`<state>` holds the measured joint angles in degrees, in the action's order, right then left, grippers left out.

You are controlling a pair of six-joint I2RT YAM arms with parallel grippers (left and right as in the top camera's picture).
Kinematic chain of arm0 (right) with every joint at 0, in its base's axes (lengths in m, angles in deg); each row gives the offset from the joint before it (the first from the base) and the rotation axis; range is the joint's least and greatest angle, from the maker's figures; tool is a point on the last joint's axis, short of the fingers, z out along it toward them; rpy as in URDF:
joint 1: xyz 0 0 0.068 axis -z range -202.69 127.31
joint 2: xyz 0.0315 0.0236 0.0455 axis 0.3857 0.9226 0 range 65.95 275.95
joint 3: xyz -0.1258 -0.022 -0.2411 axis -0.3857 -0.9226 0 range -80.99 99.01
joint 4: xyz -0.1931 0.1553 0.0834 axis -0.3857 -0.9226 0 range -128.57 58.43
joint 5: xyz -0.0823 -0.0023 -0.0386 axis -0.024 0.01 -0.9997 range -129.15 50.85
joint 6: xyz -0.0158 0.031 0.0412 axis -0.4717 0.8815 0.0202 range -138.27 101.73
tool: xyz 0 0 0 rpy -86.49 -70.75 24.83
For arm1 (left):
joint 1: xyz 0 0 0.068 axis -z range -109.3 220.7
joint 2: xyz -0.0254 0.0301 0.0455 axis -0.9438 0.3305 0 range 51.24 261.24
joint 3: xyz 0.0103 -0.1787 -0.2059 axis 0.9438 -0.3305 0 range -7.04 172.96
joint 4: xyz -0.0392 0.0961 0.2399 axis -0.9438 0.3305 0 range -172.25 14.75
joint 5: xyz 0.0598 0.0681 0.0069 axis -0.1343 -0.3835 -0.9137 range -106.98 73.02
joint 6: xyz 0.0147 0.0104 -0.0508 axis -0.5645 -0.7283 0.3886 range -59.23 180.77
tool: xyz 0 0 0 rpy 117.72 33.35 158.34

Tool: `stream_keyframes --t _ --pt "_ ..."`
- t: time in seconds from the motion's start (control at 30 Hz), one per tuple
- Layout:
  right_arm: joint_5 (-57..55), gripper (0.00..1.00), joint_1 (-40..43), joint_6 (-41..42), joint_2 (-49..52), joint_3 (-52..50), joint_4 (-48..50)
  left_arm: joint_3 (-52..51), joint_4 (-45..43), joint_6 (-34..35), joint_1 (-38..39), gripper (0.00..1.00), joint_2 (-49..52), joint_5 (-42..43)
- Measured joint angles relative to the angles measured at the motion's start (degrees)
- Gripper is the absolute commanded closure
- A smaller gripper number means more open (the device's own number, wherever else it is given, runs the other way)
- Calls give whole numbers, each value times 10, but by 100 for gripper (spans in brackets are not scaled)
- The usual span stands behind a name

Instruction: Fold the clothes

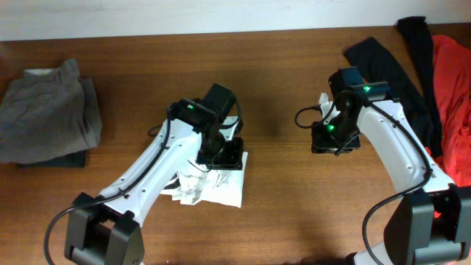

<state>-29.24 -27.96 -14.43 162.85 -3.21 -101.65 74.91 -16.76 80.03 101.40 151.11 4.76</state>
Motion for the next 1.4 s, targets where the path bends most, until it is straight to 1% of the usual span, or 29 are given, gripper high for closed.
stream_keyframes --t 0.1,0.2,0.27,0.33,0.4,0.53,0.6,0.7,0.83,0.97,1.1,1.13,1.2,1.23,1.3,1.33,1.4 --pt "2 59 0 -3 0 0 0 1 7 -2 -7 67 0 -6" --pt "26 59 -1 -23 0 0 0 6 40 -2 -45 67 0 -40" --pt "40 59 -5 -32 0 0 1 17 57 -2 -87 66 0 -72" --pt "52 59 -21 -39 0 0 7 31 63 -3 -150 65 -1 -103" --pt "59 55 -51 -42 0 0 27 35 62 -6 -205 64 -3 -118" --pt "63 48 -118 -47 0 0 81 36 54 -9 -285 62 -4 -137" --pt "67 44 -166 -47 0 0 127 36 51 -12 -321 58 -4 -148" --pt "70 41 -219 -51 0 0 187 36 50 -13 -346 56 -4 -156" --pt "71 40 -285 -52 11 0 259 36 49 -13 -356 55 -4 -169" --pt "72 40 -327 -53 48 0 294 34 41 -15 -356 55 -2 -174" --pt "72 40 -345 -53 87 0 318 19 36 -15 -356 54 8 -177" --pt "73 40 -348 -53 94 0 321 15 36 -15 -356 55 12 -177" --pt "73 58 -350 -53 105 0 324 10 36 -15 -356 54 22 -177" --pt "73 69 -350 -50 109 0 324 8 36 -15 -356 55 28 -177" --pt "61 76 -350 -46 113 0 322 7 36 -15 -356 55 38 -177" --pt "46 78 -350 -31 113 0 318 6 36 -15 -356 54 42 -176" --pt "11 78 -349 8 113 0 307 6 36 -15 -356 55 45 -173"
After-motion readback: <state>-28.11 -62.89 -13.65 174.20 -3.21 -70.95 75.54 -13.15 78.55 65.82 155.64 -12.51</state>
